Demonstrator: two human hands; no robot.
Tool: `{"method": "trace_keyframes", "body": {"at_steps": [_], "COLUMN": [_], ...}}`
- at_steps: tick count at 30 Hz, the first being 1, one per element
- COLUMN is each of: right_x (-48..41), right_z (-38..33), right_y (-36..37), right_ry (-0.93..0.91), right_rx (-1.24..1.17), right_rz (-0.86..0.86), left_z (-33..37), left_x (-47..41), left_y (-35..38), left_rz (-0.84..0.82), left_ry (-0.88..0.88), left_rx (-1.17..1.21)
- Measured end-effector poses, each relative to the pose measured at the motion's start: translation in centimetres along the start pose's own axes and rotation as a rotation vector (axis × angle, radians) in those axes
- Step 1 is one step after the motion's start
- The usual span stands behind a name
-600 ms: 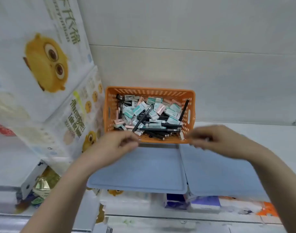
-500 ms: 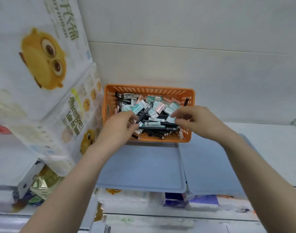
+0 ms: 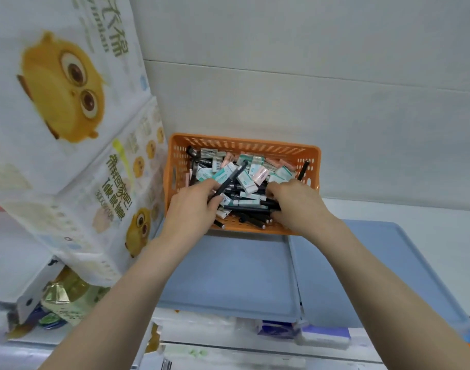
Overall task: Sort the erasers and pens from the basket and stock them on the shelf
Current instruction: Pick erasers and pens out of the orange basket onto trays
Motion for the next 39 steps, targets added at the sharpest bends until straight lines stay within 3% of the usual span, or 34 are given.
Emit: {"method": "trace_keyframes", "body": {"at_steps": [12,19,21,24,28,33,36,39], "right_x": [0.4,2.1,2.8,3.5,3.9,4.8,4.4,4.3], "right_z": [0.4,2.9,2.6,2.0,1.2,0.1,-0.2,-0.4], "right_y": [-1.3,-4.2,-4.0,-3.2,-4.0,-4.1,-3.8,-3.3], "right_ry": [-0.186,-0.081,-0.094,-0.129,-0.206,-0.266,-0.141,-0.016], "right_rx": [0.033,-0.421,-0.450,-0.364,-0.630,-0.966,-1.335,-1.652], "right_rz": [0.075,0.070,0.050,-0.042,-0.171,-0.378,-0.279,-0.114], "left_z": [0.2,1.5,2.5,4.4,5.3,5.6,5.0,4.9], "left_x": [1.4,2.3,2.5,3.1,3.6,3.7,3.9,4.6], "left_y": [0.6,1.3,0.9,-0.4,0.1,-0.9,-0.6,0.3], "left_rz": [0.082,0.051,0.104,0.207,0.125,0.207,0.155,0.044], "left_ry": [-0.126,-0.289,-0.222,0.013,0.204,0.166,0.109,-0.004], "left_rx": [0.099,0.526,0.441,0.155,-0.188,-0.457,-0.520,-0.394]}}
Point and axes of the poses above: each hand's wrist, its own x-axis away from the middle knuckle, its own y-axis out of the palm, z = x × y, the point moved 5 cm from there along -x, towards the middle knuckle, and after that the axes turned 1 degree about y, right-handed, at the moved point
